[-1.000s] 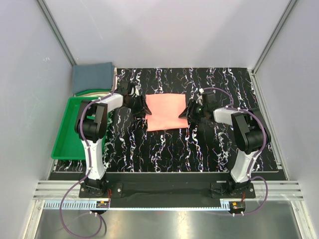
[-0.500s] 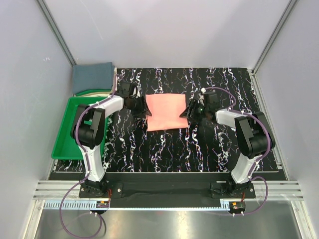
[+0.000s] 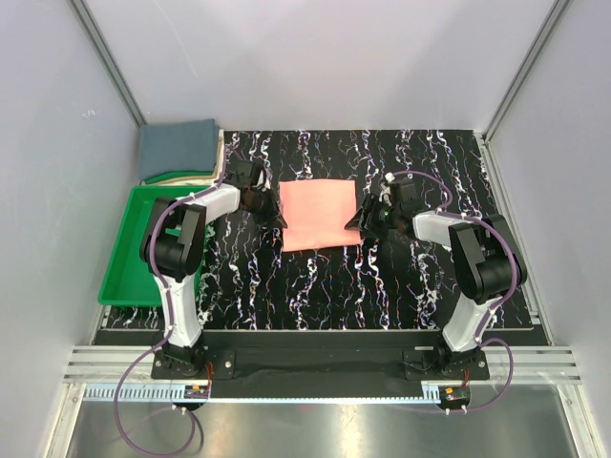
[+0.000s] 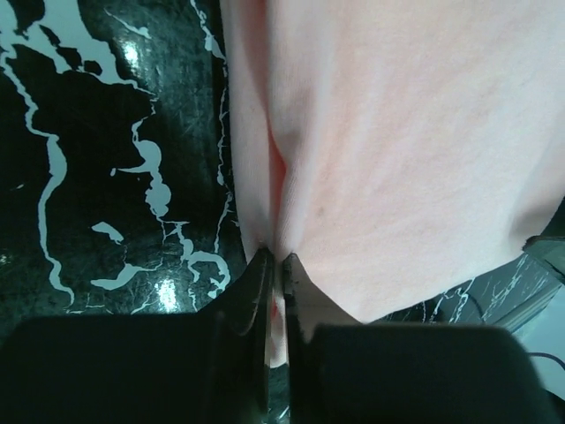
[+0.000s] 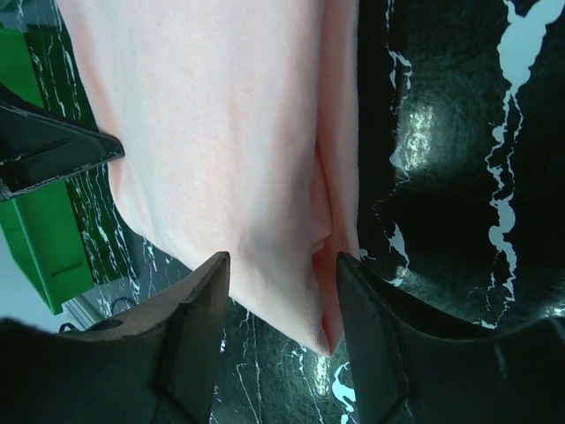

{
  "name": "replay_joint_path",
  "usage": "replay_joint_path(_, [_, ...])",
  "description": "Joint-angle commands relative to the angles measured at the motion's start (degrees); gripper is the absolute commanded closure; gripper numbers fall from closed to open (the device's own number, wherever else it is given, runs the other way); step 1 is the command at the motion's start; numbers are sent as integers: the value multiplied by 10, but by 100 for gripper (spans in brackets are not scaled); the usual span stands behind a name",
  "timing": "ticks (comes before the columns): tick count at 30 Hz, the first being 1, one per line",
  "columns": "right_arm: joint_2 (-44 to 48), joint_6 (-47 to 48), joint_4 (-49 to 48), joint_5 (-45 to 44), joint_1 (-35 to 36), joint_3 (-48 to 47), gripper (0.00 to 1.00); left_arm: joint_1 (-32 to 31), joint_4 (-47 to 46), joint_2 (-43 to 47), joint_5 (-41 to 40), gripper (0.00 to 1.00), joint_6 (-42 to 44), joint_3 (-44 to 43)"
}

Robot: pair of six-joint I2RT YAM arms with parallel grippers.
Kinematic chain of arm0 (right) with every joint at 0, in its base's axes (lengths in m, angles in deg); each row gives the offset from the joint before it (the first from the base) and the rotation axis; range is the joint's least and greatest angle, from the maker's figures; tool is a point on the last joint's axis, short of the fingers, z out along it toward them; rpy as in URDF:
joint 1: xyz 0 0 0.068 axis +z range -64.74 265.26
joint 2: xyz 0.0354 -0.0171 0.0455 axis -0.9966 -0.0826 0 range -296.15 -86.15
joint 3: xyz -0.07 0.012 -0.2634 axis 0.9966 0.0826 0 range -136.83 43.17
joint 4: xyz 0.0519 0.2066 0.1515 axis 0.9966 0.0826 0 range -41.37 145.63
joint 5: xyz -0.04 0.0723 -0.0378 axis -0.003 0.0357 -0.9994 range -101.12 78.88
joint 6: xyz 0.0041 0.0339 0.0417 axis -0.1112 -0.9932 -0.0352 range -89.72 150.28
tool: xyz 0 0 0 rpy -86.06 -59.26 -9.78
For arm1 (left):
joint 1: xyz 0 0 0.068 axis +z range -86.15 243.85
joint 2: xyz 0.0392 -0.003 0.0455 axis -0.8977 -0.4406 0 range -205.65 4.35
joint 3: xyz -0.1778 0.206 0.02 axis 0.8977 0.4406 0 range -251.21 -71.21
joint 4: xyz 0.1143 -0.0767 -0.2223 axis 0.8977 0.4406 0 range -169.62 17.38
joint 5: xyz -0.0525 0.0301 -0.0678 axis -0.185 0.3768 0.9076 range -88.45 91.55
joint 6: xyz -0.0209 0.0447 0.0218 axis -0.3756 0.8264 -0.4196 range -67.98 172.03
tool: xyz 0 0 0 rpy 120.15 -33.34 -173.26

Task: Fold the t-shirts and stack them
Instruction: Fold the tshirt

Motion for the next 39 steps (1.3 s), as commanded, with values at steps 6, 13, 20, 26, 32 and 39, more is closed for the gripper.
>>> replay_joint_path(6, [-7,-7,-29,1,5,18,43,12,-79,25,69,100,-35,15])
replay_joint_path(13, [-11,-7,-39,-2,5,32,44,24,-112,16,71,84,-60,76])
replay_joint_path(20, [-4,-2,-33,-2,5,32,46,30,-97,22,79,62,-52,62])
replay_joint_path(26, [14,-2,-28,-2,6,28,45,30,-50,37,52,44,11,6])
replay_joint_path(32, [23,1,-23,1,5,22,44,30,-42,-5,24,43,38,-35])
replay_joint_path(39, [39,1,-11,-11,5,21,41,24,-34,-64,28,44,38,-74])
